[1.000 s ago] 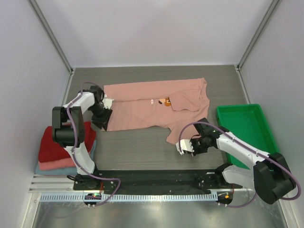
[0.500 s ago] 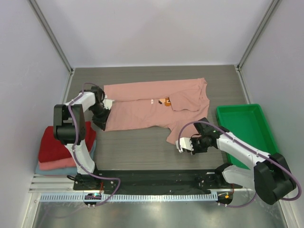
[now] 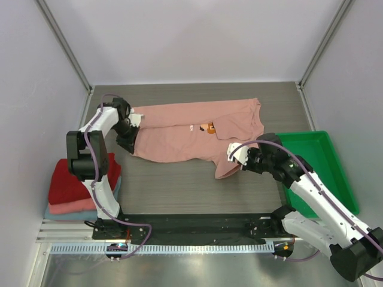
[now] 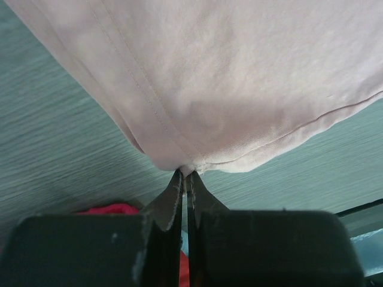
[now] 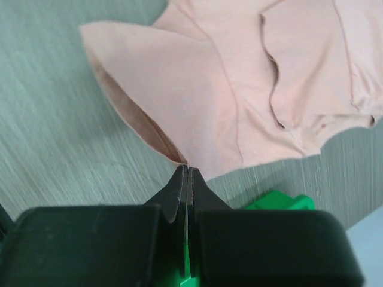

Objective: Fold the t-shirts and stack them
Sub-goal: Fold the tshirt

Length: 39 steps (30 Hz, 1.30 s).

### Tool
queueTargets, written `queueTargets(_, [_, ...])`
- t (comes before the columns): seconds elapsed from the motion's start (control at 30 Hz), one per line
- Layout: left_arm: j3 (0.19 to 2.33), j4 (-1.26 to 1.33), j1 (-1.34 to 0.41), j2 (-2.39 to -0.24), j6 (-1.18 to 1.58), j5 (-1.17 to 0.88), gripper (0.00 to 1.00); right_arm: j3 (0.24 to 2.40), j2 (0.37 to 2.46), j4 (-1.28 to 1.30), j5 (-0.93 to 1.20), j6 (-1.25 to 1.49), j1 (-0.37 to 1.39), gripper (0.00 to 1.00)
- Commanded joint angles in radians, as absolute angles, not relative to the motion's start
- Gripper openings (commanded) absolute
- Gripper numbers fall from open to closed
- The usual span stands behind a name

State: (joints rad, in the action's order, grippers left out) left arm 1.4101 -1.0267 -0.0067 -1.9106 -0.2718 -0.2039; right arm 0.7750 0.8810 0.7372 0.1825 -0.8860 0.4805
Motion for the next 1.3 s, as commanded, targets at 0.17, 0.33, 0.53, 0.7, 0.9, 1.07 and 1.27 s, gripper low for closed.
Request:
queueTargets(0.17, [1.555, -1.120, -0.009, -1.888, -0.275, -0.256, 0.00, 0.847, 0.926, 0.615, 0.005, -0.709, 0.456, 0.01])
queueTargets(0.33, [1.647, -1.150, -0.009, -1.922, -0.293, -0.259, 0.00, 0.893, 0.983, 0.540, -0.055, -0.724, 0.402, 0.01])
queueTargets(0.53, [1.736, -1.173, -0.009, -1.977, -0.293, -0.278, 0.00, 1.069, 1.159, 0.479, 0.057, -0.703, 0.239, 0.01])
queueTargets(0.7, [1.804, -1.178, -0.009, -2.008, -0.278, -0.282, 0.00, 1.189, 1.287, 0.440, 0.103, -0.703, 0.184, 0.01])
queueTargets(0.9, [1.870, -1.161, -0.008, -2.045, -0.264, -0.245, 0.00, 1.278, 1.407, 0.397, 0.115, -0.695, 0.155, 0.01])
queueTargets(1.07, [1.920, -1.152, -0.005, -2.083, -0.256, -0.213, 0.00, 1.341, 1.508, 0.382, 0.109, -0.678, 0.132, 0.01])
queueTargets(1.27, [1.993, -1.149, -0.005, -2.143, -0.244, -0.178, 0.00, 1.425, 1.637, 0.359, 0.095, -0.640, 0.115, 0.01])
